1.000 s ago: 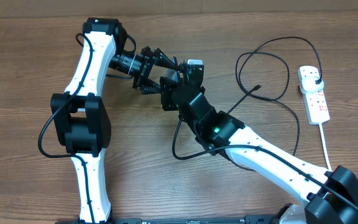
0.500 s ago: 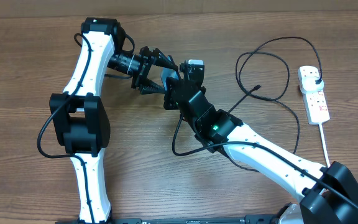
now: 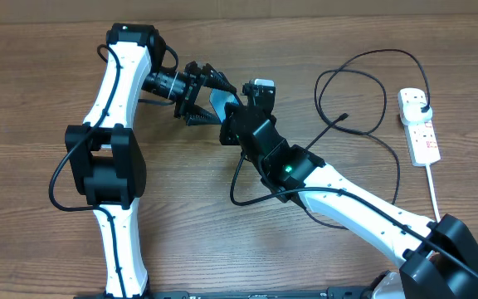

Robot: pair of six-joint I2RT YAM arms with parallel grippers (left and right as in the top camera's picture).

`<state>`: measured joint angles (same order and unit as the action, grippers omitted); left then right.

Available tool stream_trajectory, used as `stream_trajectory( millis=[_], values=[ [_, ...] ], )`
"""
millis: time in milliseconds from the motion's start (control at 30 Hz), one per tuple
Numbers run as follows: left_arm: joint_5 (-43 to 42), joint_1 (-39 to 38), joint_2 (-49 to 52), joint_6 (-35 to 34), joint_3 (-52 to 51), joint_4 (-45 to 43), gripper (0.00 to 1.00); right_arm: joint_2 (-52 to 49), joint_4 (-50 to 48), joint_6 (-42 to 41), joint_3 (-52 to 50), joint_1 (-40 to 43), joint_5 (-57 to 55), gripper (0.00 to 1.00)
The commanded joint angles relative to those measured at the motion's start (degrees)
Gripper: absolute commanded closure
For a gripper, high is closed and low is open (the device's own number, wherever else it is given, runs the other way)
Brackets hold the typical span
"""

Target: Plug charger to phone and switch on socket

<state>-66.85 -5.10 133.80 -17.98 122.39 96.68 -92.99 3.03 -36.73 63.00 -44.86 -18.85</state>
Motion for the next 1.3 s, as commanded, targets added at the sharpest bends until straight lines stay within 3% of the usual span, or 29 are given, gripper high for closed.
stream_trajectory(
  millis=[0,200,367,467,733,1000,1167,1267],
  values=[
    [-1.7,-1.4,-0.2,-0.3,1.5,0.2,0.24,0.1,-1.2,2.3,1.6,-1.8,6.1,0.96],
    [-1.6,-1.3,-0.2,-0.3,1.5,0.1,0.23,0.1,-0.8,2.3,1.6,-1.8,6.1,0.96],
    [-1.6,-1.2,-0.2,-0.3,1.5,-0.1,0.12,0.1,1.2,2.3,1.6,-1.8,6.1,0.96],
    [-1.6,-0.6,-0.2,-0.5,1.5,-4.1,0.0,0.1,1.9,1.2,1.6,-1.3,6.1,0.96],
    [1.0,5.1,-0.4,-1.7,1.5,-16.9,0.0,2.2,5.7,-7.0,1.6,4.3,11.0,0.96],
    [0.8,10.9,-5.0,11.5,1.5,-11.0,0.0,6.6,8.7,-12.9,1.6,7.8,22.2,0.96],
    [3.0,13.7,-15.9,16.0,1.5,-9.4,0.0,13.4,16.9,-19.7,1.6,10.9,24.1,0.96],
    [4.5,14.5,-23.5,22.1,1.5,-5.2,0.0,17.0,20.3,-20.3,1.6,13.0,28.9,0.96]
  ],
)
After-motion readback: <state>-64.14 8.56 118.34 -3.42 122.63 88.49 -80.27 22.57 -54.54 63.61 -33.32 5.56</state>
